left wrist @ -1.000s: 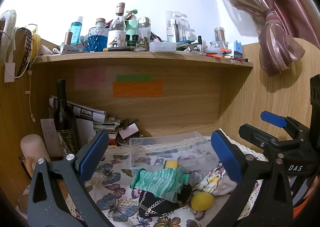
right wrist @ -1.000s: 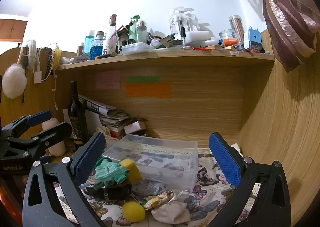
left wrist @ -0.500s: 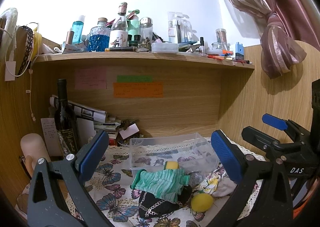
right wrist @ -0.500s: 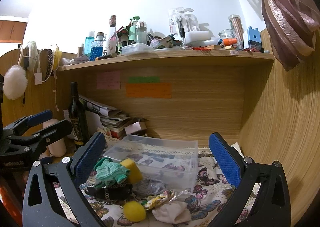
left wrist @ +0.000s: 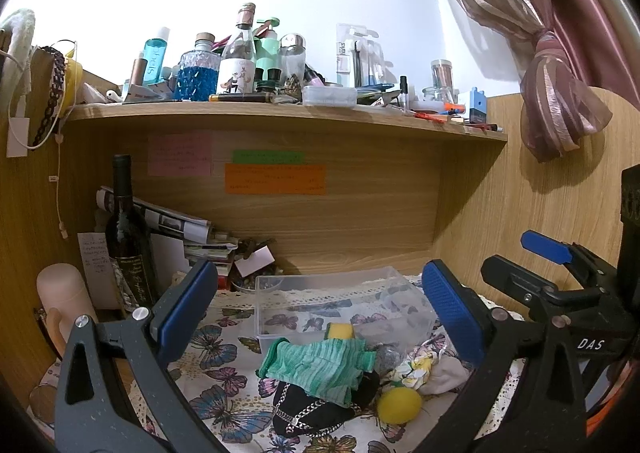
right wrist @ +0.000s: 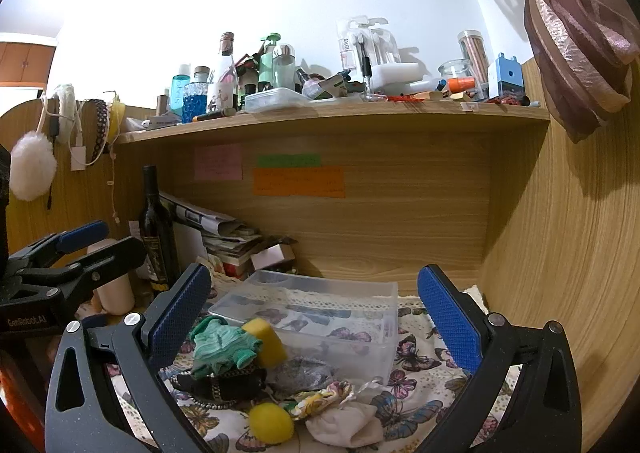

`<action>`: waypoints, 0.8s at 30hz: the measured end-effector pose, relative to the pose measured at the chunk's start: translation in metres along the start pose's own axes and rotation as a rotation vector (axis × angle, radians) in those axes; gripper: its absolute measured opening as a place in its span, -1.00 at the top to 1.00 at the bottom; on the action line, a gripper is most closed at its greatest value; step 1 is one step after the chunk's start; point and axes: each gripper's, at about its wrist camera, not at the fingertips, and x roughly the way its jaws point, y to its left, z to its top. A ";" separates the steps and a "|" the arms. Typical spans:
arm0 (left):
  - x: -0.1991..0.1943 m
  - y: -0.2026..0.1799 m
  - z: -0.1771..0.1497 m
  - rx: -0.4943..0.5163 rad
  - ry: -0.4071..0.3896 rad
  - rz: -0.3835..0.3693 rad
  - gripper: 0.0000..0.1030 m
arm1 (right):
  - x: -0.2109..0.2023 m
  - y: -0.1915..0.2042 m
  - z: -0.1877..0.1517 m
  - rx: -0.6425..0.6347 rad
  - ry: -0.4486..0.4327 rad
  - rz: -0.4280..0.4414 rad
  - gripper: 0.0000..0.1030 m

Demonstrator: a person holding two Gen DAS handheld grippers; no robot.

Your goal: Organize soft objects

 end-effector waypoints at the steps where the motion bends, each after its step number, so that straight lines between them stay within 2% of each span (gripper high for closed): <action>1: 0.000 0.000 0.000 0.000 0.000 0.001 -1.00 | 0.000 0.000 0.000 0.000 0.001 0.000 -1.00; 24: 0.003 -0.002 0.002 -0.001 0.013 -0.010 -1.00 | -0.001 0.000 0.000 0.005 0.004 0.003 -1.00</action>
